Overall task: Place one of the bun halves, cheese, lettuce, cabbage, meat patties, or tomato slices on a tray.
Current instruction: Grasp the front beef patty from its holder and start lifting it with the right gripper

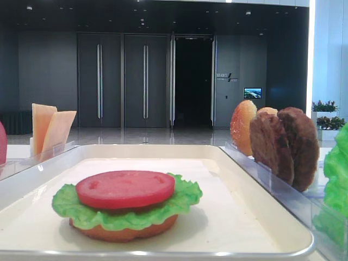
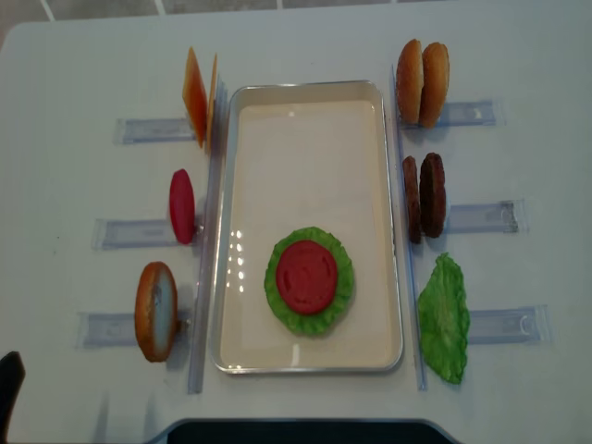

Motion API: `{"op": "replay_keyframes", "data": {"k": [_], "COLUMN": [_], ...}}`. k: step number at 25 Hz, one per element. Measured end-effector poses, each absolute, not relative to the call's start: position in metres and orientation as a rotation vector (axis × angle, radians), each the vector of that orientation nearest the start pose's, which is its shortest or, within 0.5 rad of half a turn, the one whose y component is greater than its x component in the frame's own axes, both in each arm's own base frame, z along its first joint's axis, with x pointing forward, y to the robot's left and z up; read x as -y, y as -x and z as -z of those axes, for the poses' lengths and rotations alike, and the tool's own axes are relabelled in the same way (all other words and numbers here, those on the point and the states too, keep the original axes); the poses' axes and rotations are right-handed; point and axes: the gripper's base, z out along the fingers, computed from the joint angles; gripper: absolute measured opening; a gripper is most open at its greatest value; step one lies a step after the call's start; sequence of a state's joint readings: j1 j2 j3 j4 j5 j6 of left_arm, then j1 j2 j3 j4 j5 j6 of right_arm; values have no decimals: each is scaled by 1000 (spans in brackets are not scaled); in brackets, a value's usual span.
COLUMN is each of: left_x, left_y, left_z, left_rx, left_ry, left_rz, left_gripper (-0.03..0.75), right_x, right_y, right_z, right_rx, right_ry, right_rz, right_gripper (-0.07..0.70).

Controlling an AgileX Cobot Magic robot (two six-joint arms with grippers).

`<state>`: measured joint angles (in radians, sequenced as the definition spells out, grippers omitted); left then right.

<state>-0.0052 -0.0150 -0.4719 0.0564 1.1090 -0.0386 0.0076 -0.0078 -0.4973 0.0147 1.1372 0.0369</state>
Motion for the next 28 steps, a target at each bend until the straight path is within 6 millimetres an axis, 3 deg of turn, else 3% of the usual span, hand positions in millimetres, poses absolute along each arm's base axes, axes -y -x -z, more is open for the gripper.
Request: {"op": "replay_keyframes", "data": {"k": [28], "left_x": [-5], "left_y": [6], "left_z": [-266], "left_rx": [-2104], "left_ry": [39], "left_rz": [-42], "left_gripper": [524], "right_x": [-1], "right_y": [9], "right_z": [-270], "right_rx": [-2116], "right_ry": [-30], "right_rz": [-44], "right_gripper": [461]}}
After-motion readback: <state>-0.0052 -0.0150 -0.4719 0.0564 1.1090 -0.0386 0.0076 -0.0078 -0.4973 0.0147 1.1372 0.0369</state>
